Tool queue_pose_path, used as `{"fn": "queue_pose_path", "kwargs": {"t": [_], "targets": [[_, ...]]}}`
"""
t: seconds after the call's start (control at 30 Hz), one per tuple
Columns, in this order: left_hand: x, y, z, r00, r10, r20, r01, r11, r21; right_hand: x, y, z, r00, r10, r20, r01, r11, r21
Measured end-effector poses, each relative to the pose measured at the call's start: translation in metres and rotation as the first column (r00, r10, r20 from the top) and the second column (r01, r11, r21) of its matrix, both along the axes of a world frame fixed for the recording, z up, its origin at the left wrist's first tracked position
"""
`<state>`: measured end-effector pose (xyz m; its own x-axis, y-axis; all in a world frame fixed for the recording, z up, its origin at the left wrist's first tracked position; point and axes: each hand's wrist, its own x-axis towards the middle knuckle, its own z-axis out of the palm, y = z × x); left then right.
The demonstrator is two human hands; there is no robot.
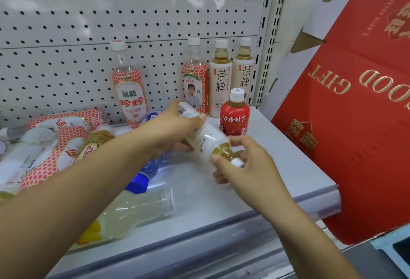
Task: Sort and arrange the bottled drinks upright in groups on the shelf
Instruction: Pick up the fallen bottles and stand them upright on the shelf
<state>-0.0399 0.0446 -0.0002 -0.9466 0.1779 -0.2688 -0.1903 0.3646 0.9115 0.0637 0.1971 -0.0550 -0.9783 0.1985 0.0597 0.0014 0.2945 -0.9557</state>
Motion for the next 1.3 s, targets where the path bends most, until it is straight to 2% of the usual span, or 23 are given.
{"fn": "queue_pose_path", "kwargs": {"t": [0.1,0.17,0.27,0.4,0.47,0.53,0.67,0.77,1.07,1.13,1.2,1.27,1.3], "targets": [[0.006,-0.027,0.004,0.985,-0.068,-0.158,0.024,0.964,-0.264,-0.008,0.01,0.015,0.979,-0.084,-0.188,0.094,0.994,0.047],[0.014,-0.048,0.007,0.954,-0.13,-0.271,-0.005,0.895,-0.447,-0.018,0.015,0.027,0.969,-0.062,-0.238,0.095,0.987,0.128],[0.032,-0.066,0.006,0.921,-0.145,-0.361,-0.12,0.777,-0.618,-0.037,0.017,0.042,0.955,0.004,-0.296,0.089,0.949,0.302],[0.04,-0.076,-0.008,0.927,-0.2,-0.318,-0.192,0.474,-0.859,-0.064,0.011,0.06,0.911,0.058,-0.408,0.099,0.93,0.355],[0.043,-0.078,-0.009,0.937,-0.214,-0.275,-0.181,0.377,-0.908,-0.077,0.008,0.066,0.891,0.087,-0.445,0.085,0.932,0.353],[0.046,-0.081,-0.002,0.942,-0.236,-0.24,-0.153,0.335,-0.93,-0.086,0.005,0.07,0.882,0.117,-0.457,0.067,0.928,0.366],[0.05,-0.086,0.011,0.942,-0.284,-0.176,-0.075,0.334,-0.939,-0.096,-0.003,0.075,0.853,0.152,-0.499,0.032,0.94,0.341],[0.053,-0.087,0.008,0.93,-0.3,-0.212,-0.101,0.345,-0.933,-0.098,-0.006,0.081,0.851,0.176,-0.494,0.01,0.937,0.35],[0.044,-0.1,-0.005,0.909,-0.287,-0.303,-0.139,0.477,-0.868,-0.11,0.005,0.077,0.86,0.154,-0.486,0.058,0.917,0.394],[0.044,-0.103,-0.006,0.903,-0.311,-0.297,-0.109,0.503,-0.858,-0.104,0.001,0.066,0.8,0.08,-0.595,0.205,0.895,0.396],[0.046,-0.104,-0.007,0.915,-0.312,-0.256,-0.059,0.524,-0.85,-0.087,-0.01,0.05,0.696,0.03,-0.718,0.308,0.89,0.336],[0.048,-0.104,-0.007,0.926,-0.315,-0.207,0.002,0.552,-0.834,-0.065,-0.025,0.032,0.684,0.093,-0.724,0.225,0.917,0.33],[0.049,-0.104,-0.006,0.927,-0.325,-0.189,0.031,0.566,-0.824,-0.053,-0.033,0.025,0.731,0.175,-0.66,0.115,0.921,0.372]]}}
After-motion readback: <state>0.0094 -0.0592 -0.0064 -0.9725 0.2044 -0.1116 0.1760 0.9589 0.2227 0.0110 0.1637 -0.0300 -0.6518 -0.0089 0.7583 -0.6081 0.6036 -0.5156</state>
